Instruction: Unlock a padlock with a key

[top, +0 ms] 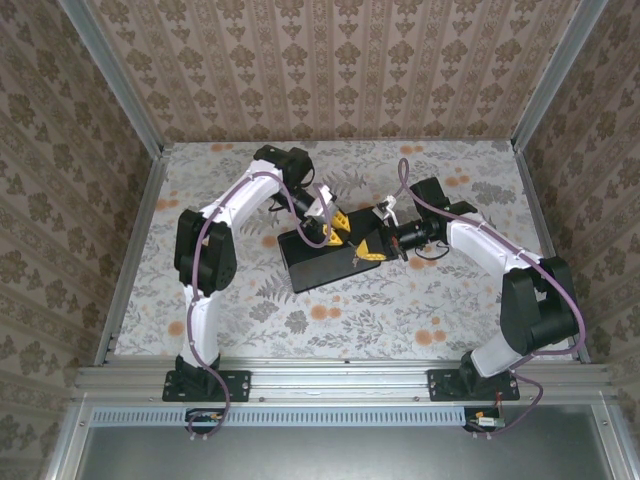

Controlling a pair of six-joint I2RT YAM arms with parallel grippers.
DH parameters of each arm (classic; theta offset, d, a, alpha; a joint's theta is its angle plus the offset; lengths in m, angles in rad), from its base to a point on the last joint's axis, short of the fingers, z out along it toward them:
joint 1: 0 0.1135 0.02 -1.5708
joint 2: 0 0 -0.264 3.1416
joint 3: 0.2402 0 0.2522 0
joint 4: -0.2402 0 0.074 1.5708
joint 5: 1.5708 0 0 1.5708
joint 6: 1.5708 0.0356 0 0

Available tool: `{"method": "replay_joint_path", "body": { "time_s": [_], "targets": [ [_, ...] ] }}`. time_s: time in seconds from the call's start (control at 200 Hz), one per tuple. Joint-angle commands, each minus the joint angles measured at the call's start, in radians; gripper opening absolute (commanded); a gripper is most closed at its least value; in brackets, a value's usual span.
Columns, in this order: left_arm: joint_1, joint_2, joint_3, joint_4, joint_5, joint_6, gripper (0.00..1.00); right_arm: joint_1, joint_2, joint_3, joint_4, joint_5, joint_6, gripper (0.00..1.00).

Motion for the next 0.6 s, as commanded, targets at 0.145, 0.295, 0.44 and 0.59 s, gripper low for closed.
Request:
{"method": "replay_joint_path", "body": {
  "time_s": [0.145, 0.295, 0.44, 0.59],
  "targets": [
    [0.002, -0.053, 0.015, -0.098, 0.025, 0.073, 0.2, -0.006, -0.007, 0.008, -0.008, -0.001, 0.003, 0.0],
    [-0.001, -0.056, 0.016, -0.086, 0.021, 0.056, 0.2, -0.005, -0.002, 0.016, 0.004, -0.008, 0.012, 0.0],
    [-0.004, -0.055, 0.018, -0.065, 0.016, 0.031, 0.21, 0.001, -0.006, 0.024, 0.008, -0.011, 0.011, 0.0],
    [-0.007, -0.055, 0.016, -0.055, 0.013, 0.023, 0.21, 0.004, -0.004, 0.028, 0.013, -0.012, 0.016, 0.0]
  ]
}}
